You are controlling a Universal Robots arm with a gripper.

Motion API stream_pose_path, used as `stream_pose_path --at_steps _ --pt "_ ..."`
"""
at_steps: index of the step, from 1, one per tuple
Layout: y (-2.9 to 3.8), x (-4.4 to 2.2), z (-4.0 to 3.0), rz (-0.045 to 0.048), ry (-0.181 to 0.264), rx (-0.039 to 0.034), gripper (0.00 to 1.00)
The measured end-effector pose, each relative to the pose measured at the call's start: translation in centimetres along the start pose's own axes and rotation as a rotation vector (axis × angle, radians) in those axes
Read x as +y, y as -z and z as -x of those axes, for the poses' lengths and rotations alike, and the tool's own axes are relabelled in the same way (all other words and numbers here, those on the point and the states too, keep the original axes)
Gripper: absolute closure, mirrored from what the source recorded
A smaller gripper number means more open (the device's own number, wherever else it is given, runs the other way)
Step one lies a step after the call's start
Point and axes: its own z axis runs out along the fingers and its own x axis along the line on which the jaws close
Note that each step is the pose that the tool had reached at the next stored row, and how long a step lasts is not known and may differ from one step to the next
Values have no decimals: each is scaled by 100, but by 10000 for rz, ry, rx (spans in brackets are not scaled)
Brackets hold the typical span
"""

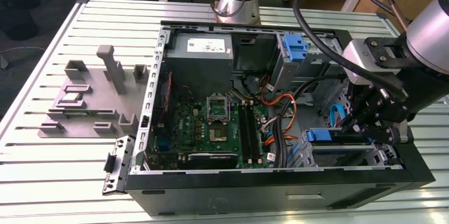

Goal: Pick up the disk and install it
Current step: 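Insert the first disk wire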

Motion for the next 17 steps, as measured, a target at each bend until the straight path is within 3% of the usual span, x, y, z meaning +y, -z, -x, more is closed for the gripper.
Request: stream_pose_path --at_steps 17 --pt "-42 13 -4 0 -1 0 84"
